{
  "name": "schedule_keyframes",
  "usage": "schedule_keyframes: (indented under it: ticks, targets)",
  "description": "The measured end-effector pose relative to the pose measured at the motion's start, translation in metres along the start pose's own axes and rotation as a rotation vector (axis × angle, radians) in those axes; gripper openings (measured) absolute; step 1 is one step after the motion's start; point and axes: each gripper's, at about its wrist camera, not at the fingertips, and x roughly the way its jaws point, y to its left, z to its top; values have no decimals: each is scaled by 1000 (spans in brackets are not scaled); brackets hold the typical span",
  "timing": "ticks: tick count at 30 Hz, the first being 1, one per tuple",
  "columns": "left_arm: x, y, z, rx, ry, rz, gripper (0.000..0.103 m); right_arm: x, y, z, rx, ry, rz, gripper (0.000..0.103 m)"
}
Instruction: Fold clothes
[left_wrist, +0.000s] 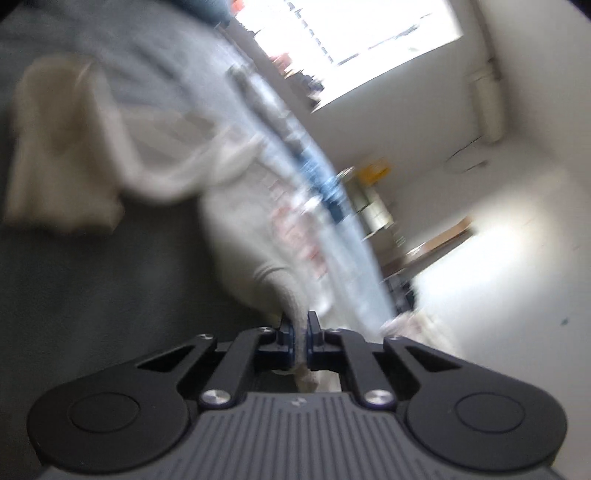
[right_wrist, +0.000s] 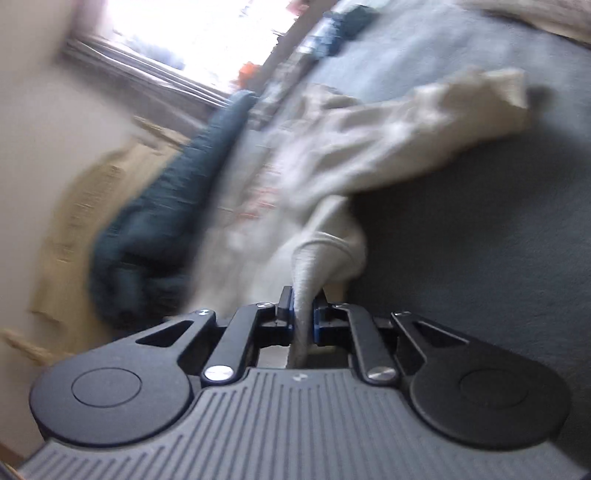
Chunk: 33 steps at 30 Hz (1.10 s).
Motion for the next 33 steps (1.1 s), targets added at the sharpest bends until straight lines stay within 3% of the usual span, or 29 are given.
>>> schedule_keyframes:
  ticks: [8,11,16,22,24,27,29,31,32,33]
  targets:
    - [-33,-52,84,36,-223,-107,5,-12,76,83,-90,-183,153,7]
    - [-47,-61,88,46,-249,-111,5,-29,87,90,-89,-204,195,7]
    - [-58,-51,56,28,-195,-65,5,-40,63,52,-27,-149,167,7]
    - [-81,-1,-4,-1,-96,109,4,-46,11,-21,80,-51,55,6]
    - [-79,20,-20,-12,-50,185,4,-43,-4,-39,79,6,-50,6]
    - [-73,40,-29,-11,7,292,5,-44,-14,-45,68,59,-223,10]
    - [-73,42,-26,1,7,314,12,-59,-7,-34,21,10,-270,11]
    - [-80,34,-22,39,-36,326,28,-72,14,-16,-76,-68,-295,19]
    - [-83,28,-22,65,-67,337,30,-74,25,-7,-127,-106,-300,32]
    - [-85,21,-22,88,-85,343,40,-68,38,1,-190,-123,-303,46]
